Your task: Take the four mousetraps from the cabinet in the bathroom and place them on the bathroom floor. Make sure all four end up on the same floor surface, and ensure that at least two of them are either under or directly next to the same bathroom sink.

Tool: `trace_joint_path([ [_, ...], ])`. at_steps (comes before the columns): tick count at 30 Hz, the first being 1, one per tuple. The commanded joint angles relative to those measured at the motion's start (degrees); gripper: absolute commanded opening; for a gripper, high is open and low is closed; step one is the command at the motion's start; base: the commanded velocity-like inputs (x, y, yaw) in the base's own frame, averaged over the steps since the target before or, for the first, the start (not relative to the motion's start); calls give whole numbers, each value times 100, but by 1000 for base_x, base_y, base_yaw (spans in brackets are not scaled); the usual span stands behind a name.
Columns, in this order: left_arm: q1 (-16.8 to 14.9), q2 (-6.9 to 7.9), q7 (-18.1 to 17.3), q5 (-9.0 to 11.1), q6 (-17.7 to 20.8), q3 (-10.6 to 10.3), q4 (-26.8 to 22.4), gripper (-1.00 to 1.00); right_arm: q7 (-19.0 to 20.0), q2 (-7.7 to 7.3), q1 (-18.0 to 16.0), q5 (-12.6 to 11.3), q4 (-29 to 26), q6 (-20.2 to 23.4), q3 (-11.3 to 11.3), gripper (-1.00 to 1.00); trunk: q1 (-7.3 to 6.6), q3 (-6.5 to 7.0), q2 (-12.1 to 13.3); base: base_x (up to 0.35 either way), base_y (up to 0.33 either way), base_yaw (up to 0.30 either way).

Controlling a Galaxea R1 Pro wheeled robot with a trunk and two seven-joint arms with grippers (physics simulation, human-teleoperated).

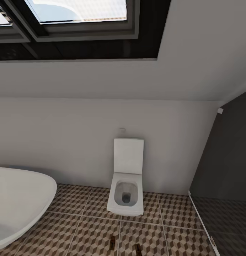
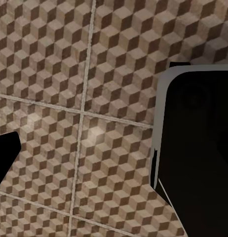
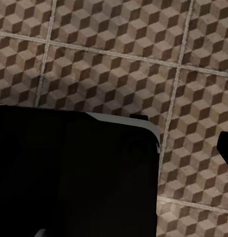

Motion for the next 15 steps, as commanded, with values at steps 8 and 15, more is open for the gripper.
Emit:
trace_joint_path([
  [8,-4,-1,16,28,-15,-47,5,100,-8,0,-6,-23,6,-18,35,100,3,-11,-11,0,0,0],
  [15,-4,-1,16,28,-15,-47,5,100,-6,0,-4,-23,6,-19,35,100,3,-11,-11,0,0,0],
])
